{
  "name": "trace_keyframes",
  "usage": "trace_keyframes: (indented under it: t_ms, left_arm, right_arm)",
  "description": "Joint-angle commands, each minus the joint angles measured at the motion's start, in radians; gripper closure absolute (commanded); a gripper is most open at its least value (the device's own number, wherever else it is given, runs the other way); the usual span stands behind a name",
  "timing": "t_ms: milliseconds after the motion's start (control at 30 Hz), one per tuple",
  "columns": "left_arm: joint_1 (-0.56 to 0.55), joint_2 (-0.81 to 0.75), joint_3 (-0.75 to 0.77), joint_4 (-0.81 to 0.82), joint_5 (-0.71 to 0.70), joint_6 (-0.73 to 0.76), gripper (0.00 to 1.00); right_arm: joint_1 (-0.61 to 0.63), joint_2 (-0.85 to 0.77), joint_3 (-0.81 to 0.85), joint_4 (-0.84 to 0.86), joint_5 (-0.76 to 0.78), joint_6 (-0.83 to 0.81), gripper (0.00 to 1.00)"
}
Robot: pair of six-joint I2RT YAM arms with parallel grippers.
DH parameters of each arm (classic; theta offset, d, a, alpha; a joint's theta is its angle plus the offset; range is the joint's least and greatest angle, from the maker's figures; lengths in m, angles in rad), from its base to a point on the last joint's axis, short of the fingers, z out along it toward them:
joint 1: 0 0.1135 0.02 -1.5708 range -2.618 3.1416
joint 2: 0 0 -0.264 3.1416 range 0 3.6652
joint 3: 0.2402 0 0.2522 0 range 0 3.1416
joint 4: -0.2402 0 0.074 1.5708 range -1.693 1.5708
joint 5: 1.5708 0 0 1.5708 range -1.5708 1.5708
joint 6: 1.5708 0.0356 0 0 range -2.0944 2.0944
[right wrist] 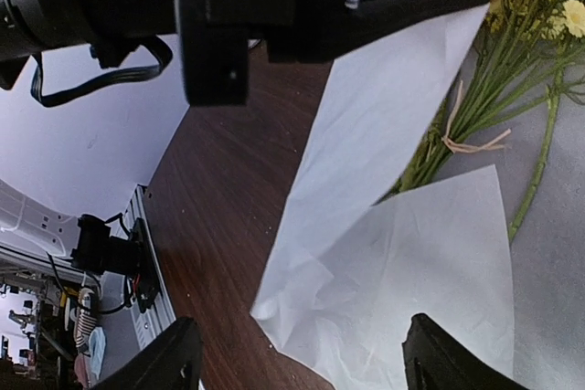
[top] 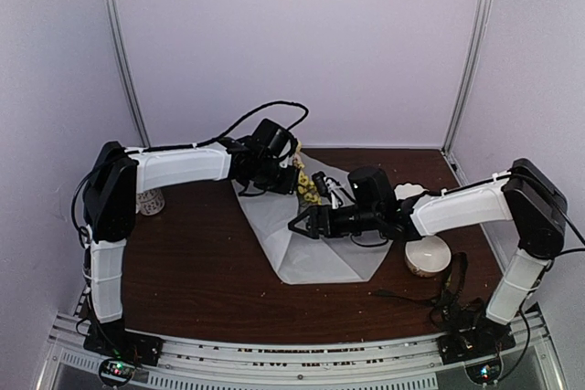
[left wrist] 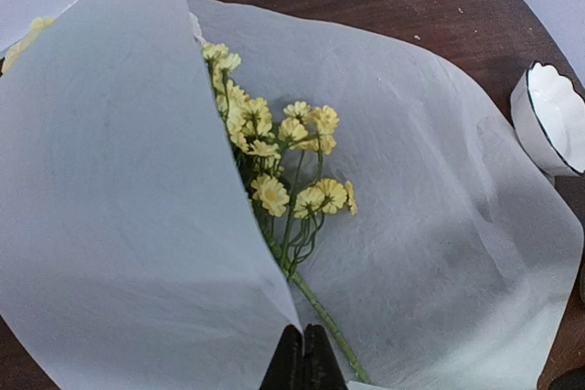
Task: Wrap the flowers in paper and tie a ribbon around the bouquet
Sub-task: Fold the 1/4-folded wrapping paper at the center of the board.
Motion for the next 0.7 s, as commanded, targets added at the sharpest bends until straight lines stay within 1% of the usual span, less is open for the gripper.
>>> trace_keyframes:
  t_ms: [0,67,133,200,300,333,467,567,600,633,667]
  left_arm:
    - [-0.002,0.008,0.035,0.006,-0.020,0.020,1.00]
    - [-0.002,0.009,0.034,0.004,-0.023,0.022,1.00]
    - [-0.002,0.008,0.033,0.003,-0.024,0.023,1.00]
    - [-0.002,0.008,0.034,0.002,-0.028,0.023,1.00]
    - [-0.002,0.005,0.032,-0.001,-0.035,0.024,1.00]
    - [-0.002,0.004,0.031,-0.001,-0.039,0.026,1.00]
    - [-0.002,-0.001,0.028,-0.004,-0.053,0.034,1.00]
    - [-0.002,-0.032,0.018,0.005,-0.052,0.070,1.00]
    - [-0.002,-0.052,0.007,0.019,-0.042,0.095,0.91]
    - [-0.002,-0.077,-0.010,0.037,-0.038,0.125,0.79]
    - [-0.004,-0.109,-0.033,0.059,-0.039,0.149,0.71]
  right_arm:
    - [0.014,0.026,0.069,-0.018,0.021,-0.006,0.24]
    - [0.015,0.041,0.089,-0.034,0.039,-0.013,0.29]
    - [0.015,0.066,0.118,-0.058,0.046,-0.019,0.42]
    - [0.014,0.091,0.156,-0.117,0.050,-0.026,0.57]
    - [0.014,0.098,0.155,-0.134,0.051,-0.020,0.66]
    - [0.014,0.095,0.148,-0.134,0.055,-0.018,0.71]
    - [0.010,0.089,0.126,-0.149,0.080,-0.024,1.00]
    - [0.001,0.094,0.109,-0.138,0.086,-0.019,1.00]
    - [-0.003,0.100,0.105,-0.137,0.082,-0.015,1.00]
    - [-0.006,0.106,0.104,-0.132,0.078,-0.013,1.00]
    - [-0.009,0.114,0.104,-0.129,0.074,-0.011,1.00]
